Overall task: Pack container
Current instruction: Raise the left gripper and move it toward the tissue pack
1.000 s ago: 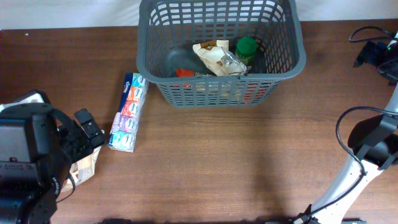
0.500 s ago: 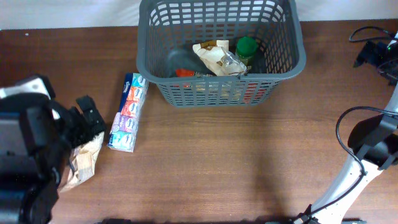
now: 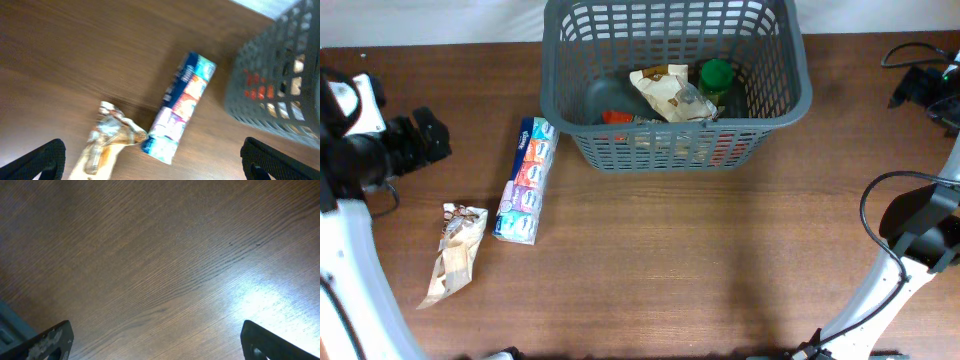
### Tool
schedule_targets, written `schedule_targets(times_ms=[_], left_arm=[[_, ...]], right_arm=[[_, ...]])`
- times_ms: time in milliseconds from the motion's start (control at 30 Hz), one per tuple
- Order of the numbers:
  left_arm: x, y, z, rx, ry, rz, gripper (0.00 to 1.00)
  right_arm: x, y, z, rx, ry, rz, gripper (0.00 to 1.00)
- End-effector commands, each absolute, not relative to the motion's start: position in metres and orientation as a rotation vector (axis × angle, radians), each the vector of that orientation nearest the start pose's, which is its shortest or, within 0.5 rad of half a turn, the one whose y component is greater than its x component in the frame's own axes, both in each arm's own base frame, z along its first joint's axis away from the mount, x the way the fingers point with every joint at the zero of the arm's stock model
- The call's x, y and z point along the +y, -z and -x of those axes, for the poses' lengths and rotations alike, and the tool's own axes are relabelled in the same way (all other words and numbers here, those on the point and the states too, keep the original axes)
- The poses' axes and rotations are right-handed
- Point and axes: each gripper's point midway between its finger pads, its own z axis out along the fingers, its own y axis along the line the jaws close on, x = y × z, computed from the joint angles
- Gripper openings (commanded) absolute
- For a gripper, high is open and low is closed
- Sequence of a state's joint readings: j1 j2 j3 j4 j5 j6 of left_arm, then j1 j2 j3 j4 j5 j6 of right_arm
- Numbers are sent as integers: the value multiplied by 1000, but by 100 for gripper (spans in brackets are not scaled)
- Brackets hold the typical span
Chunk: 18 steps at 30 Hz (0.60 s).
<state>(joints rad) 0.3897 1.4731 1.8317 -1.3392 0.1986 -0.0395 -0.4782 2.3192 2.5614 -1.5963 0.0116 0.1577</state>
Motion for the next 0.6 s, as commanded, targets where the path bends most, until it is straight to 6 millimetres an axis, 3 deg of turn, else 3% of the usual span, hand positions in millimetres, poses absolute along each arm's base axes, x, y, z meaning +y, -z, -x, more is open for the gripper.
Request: schedule_targets(times_ms=[0, 233, 567], left_arm=[[79, -291, -348, 2549, 359, 237, 99], [97, -226, -368, 2753, 252, 196, 99], [73, -180, -388, 2842, 363, -59, 100]], right_arm=[[-223, -185, -420, 2780, 90, -927, 99], [-223, -185, -420, 2780, 90, -927, 99], [-223, -185, -420, 2780, 90, -927, 99]])
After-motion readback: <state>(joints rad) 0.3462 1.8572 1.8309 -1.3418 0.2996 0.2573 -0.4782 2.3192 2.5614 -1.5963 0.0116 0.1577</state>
